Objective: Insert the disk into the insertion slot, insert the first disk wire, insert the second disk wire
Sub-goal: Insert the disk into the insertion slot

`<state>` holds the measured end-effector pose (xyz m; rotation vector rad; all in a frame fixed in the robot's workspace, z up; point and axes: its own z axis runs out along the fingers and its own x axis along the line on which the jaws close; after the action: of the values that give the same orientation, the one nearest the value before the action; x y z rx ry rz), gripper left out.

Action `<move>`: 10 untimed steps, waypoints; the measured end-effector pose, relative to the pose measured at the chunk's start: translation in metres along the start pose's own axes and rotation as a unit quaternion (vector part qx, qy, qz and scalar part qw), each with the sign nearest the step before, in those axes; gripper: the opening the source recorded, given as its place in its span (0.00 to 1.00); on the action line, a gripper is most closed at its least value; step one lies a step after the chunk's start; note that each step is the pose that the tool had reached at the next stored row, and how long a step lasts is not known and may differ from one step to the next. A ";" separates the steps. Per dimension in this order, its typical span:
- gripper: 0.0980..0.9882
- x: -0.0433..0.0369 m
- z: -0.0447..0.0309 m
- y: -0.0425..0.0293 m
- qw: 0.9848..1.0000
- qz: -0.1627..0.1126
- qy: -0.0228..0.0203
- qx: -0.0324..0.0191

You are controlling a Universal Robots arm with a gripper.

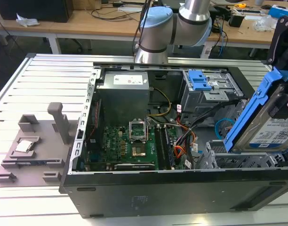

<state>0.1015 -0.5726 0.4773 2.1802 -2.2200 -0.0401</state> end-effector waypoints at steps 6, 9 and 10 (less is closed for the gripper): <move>0.30 -0.0137 0.0027 0.0023 1.000 0.000 0.000 0.000; 0.30 -0.0138 0.0041 0.0039 1.000 0.000 0.000 0.000; 0.30 -0.0138 0.0045 0.0043 1.000 0.000 0.000 0.000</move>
<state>0.0972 -0.5588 0.4729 2.1801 -2.2200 -0.0401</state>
